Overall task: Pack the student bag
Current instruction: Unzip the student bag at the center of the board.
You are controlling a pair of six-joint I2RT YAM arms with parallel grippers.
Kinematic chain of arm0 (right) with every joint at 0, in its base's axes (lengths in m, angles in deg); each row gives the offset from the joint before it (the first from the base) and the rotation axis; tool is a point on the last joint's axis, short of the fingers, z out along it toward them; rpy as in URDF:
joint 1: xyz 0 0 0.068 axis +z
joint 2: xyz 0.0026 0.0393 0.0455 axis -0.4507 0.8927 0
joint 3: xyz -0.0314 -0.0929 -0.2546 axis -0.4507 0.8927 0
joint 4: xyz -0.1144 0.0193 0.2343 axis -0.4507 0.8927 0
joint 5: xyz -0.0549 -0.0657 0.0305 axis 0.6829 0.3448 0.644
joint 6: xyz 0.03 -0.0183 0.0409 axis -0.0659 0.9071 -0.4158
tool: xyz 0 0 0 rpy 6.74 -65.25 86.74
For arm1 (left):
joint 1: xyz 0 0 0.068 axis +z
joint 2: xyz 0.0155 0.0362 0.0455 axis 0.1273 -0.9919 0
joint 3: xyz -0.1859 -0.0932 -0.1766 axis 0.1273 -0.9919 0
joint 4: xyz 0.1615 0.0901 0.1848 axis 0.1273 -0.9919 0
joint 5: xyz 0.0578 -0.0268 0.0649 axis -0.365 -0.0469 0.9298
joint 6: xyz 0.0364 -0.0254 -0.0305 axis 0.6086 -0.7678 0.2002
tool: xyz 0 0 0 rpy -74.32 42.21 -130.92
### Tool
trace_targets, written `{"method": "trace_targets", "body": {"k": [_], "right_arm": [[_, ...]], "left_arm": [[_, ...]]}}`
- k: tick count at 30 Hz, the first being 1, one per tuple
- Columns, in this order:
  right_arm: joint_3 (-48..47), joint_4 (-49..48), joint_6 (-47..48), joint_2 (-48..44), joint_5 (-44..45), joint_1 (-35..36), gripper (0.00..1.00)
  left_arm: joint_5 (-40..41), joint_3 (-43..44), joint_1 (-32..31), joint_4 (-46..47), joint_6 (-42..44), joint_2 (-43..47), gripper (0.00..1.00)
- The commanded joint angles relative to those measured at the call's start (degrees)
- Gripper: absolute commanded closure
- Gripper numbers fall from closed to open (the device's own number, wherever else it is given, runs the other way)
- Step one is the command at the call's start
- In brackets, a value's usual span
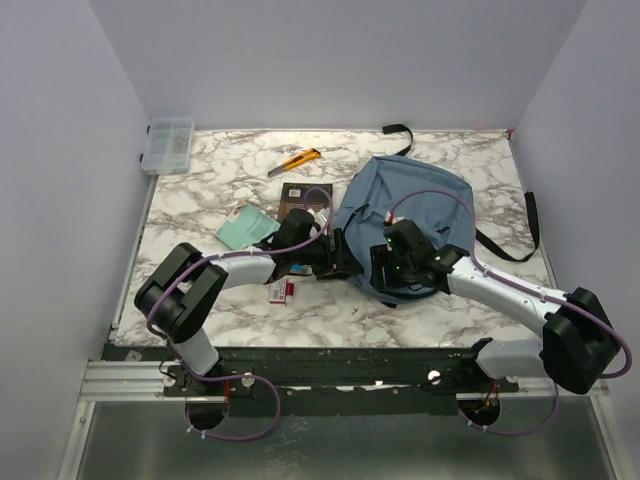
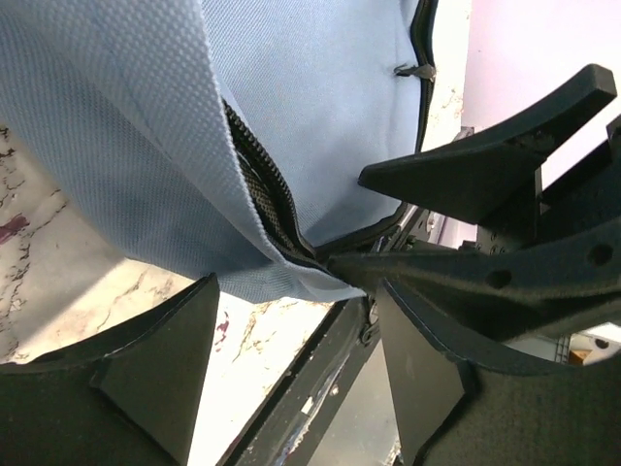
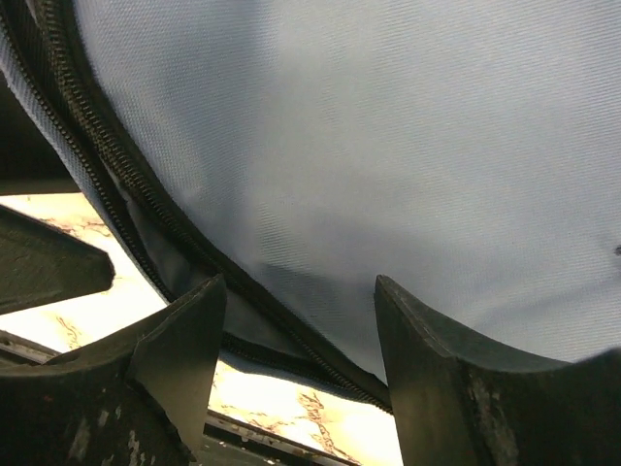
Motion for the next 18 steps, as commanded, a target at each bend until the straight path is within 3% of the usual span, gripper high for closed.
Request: {"method": "trace_targets", "body": {"k": [1, 5, 9, 18], "right_arm": [[-1.97, 2.09, 0.54, 2.61, 2.44, 2.06, 0.32], [-2.72, 0.12, 2.38, 5.88, 3.74, 2.94, 0.3], [-3.23, -3.01, 4.26, 8.44, 4.2, 4.46, 0.28], [-0.14, -15.13, 5.39, 10.57, 6.01, 6.48, 0.24]], "left_arm": [[1.13, 2.09, -0.36, 0.8, -0.31, -3.79, 0.38], [1.59, 1.36, -0.41, 1.24, -0.18, -4.47, 0.77], [1.65, 0.29, -0.44, 1.91, 0.69, -4.23, 0.97], [-0.31, -1.66, -0.59, 9.76, -0.83, -4.1, 1.0]]}}
